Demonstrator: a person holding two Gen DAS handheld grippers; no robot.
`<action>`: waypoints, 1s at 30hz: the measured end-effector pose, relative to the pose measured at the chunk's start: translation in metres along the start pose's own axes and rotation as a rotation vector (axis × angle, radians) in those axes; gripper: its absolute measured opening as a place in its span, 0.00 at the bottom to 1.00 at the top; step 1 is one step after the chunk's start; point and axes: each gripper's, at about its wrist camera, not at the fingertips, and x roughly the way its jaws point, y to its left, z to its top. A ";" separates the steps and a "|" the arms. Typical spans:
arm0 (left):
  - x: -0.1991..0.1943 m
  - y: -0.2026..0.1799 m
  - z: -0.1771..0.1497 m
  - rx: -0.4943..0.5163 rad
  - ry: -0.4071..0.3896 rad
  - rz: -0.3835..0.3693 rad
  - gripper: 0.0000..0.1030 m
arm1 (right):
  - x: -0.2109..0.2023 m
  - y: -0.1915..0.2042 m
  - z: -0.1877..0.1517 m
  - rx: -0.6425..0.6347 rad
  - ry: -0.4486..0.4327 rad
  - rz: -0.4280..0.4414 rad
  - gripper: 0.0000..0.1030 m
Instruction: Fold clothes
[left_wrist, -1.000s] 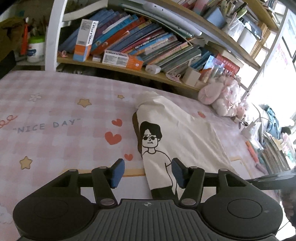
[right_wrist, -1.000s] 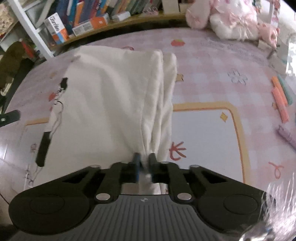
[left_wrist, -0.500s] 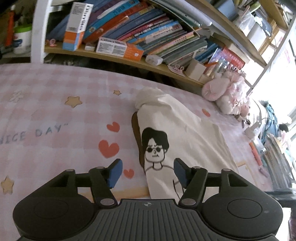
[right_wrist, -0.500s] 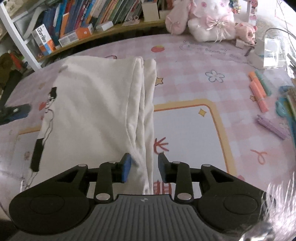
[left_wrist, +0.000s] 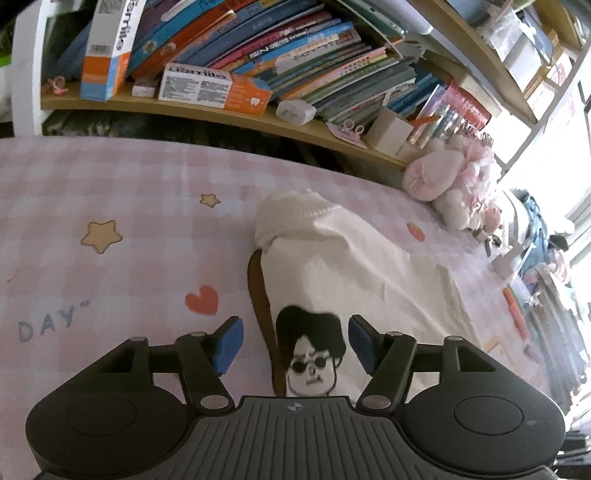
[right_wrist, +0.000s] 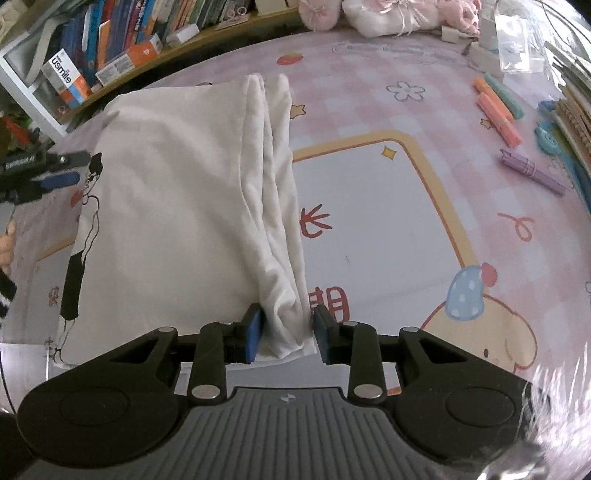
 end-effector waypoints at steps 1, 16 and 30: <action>0.004 0.000 0.003 0.002 0.004 0.000 0.68 | 0.001 0.002 0.001 -0.012 0.002 -0.006 0.28; 0.065 0.059 0.047 -0.470 0.004 -0.205 0.54 | 0.003 0.007 0.000 -0.033 0.005 -0.026 0.28; 0.077 0.030 0.061 -0.164 -0.047 -0.030 0.25 | 0.003 0.006 -0.001 -0.020 0.005 -0.021 0.29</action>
